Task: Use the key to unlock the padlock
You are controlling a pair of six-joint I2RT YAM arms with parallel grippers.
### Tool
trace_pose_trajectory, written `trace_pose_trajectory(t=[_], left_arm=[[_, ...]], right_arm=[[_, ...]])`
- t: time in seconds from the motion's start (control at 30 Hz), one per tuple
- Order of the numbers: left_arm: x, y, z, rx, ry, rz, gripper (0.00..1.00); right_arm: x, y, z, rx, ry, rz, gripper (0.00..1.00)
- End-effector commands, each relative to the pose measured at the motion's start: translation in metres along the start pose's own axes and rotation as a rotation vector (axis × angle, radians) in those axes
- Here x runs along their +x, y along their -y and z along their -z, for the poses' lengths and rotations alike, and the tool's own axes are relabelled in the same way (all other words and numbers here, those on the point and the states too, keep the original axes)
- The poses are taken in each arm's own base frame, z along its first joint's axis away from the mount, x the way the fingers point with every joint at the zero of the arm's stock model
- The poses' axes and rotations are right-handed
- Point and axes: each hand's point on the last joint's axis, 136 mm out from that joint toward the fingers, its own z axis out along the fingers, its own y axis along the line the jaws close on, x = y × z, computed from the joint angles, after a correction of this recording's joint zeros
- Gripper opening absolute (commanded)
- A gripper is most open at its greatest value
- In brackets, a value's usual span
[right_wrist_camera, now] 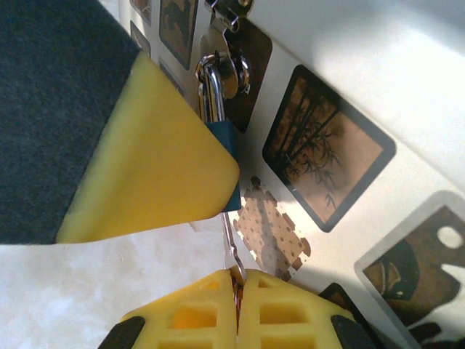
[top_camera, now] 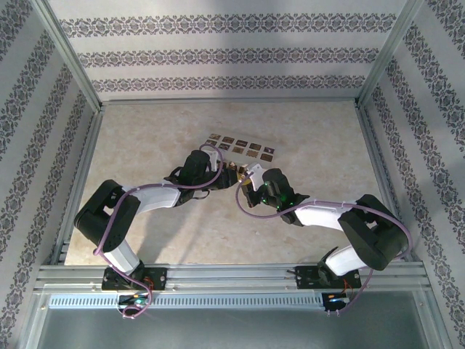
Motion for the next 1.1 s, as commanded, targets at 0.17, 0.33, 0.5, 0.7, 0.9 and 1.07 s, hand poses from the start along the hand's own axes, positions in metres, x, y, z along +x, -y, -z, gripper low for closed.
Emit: trace_pose_trajectory(t=[0.17, 0.33, 0.5, 0.7, 0.9, 1.07], left_arm=[[0.019, 0.020, -0.002, 0.083, -0.082, -0.015, 0.26], [0.019, 0.019, -0.002, 0.080, -0.080, -0.013, 0.26], [0.018, 0.022, -0.002, 0.086, -0.081, -0.012, 0.26], [0.017, 0.023, -0.001, 0.089, -0.078, -0.009, 0.26], [0.016, 0.022, -0.001, 0.086, -0.070, -0.002, 0.26], [0.016, 0.022, 0.000, 0.084, -0.074, 0.001, 0.26]], right_arm=[[-0.087, -0.011, 0.016, -0.055, 0.281, 0.011, 0.00], [-0.076, -0.008, 0.020, -0.041, 0.266, -0.001, 0.00], [-0.063, 0.005, 0.017, 0.032, 0.231, 0.027, 0.00], [-0.057, 0.006, 0.013, 0.046, 0.209, 0.048, 0.00], [-0.039, 0.003, 0.011, 0.050, 0.165, 0.054, 0.00], [-0.036, 0.001, 0.011, 0.049, 0.160, 0.053, 0.00]])
